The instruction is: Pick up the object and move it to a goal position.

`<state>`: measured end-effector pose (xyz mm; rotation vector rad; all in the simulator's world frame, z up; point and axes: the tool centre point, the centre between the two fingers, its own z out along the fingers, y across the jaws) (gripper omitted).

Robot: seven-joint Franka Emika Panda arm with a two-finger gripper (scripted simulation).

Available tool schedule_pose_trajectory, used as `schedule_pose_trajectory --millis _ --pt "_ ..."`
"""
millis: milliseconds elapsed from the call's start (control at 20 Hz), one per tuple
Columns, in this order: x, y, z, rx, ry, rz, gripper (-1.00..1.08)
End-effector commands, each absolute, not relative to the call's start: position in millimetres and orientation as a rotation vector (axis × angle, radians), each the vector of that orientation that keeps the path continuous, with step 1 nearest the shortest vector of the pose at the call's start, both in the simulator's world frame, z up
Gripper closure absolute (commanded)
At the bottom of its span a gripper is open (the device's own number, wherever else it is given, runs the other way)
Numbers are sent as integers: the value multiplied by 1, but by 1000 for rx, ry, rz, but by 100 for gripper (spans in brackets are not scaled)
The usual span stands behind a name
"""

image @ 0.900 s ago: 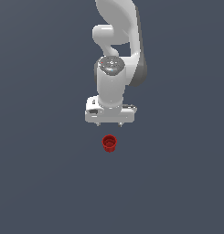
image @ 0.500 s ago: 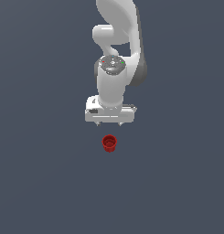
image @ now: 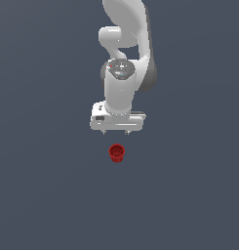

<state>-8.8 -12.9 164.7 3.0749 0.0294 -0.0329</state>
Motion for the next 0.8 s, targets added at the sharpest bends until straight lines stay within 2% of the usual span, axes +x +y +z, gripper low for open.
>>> schedule_pose_trajectory --millis 0,750 --pt "-8 -13 163 3076 48 -33 -92" --pt "10 -12 135 3069 442 -29 -92"
